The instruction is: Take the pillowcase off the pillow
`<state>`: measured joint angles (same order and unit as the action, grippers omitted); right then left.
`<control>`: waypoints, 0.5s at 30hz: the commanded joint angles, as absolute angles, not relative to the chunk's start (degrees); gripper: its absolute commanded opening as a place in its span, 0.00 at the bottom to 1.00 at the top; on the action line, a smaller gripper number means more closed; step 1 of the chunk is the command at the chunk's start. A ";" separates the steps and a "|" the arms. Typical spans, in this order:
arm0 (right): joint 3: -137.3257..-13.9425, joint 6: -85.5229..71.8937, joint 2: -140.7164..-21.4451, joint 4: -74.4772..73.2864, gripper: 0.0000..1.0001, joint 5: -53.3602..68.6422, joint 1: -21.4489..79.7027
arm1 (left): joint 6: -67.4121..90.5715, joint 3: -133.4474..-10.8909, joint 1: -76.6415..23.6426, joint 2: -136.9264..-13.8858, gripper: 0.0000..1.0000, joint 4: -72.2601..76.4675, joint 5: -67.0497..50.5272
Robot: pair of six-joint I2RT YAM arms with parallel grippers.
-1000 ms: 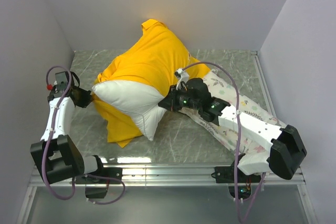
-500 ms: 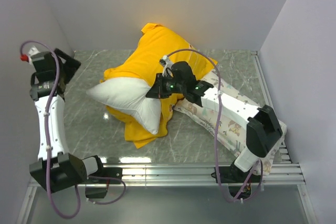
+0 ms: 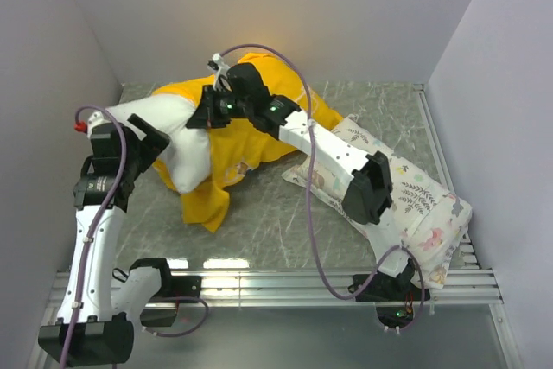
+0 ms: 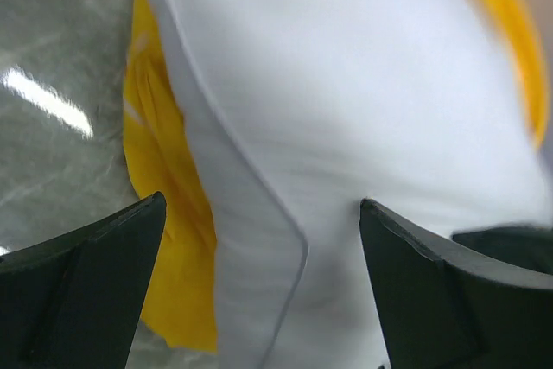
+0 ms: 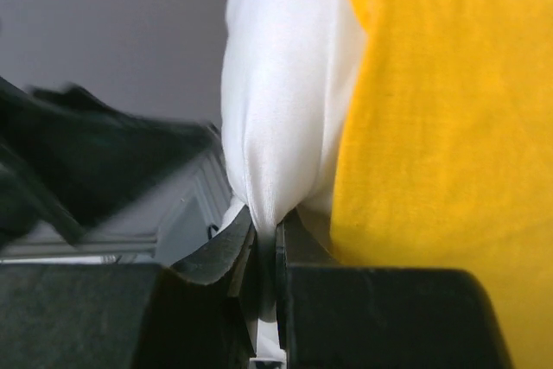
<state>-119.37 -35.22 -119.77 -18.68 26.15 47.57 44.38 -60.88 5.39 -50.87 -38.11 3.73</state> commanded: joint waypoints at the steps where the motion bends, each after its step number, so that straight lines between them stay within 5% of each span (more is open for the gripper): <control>1: -131.03 -39.02 -123.74 -17.23 0.00 28.21 48.86 | 47.81 -57.50 1.51 -48.26 0.99 -37.80 7.29; 11: -128.50 -44.21 -127.09 -8.62 0.00 31.11 50.36 | 51.50 -42.37 0.35 -45.26 0.98 -27.70 2.73; 14: -127.71 -44.21 -126.48 -8.09 0.00 31.46 50.71 | 52.91 -40.70 0.35 -47.72 0.79 -25.40 2.46; 15: -126.66 -43.86 -126.13 -8.17 0.00 31.03 50.80 | 53.26 -40.43 0.35 -48.25 0.52 -24.88 2.72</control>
<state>-125.95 -41.71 -128.73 -17.76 28.93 49.98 52.56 -42.26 0.97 -46.22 -28.49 5.23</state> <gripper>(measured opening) 0.107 0.703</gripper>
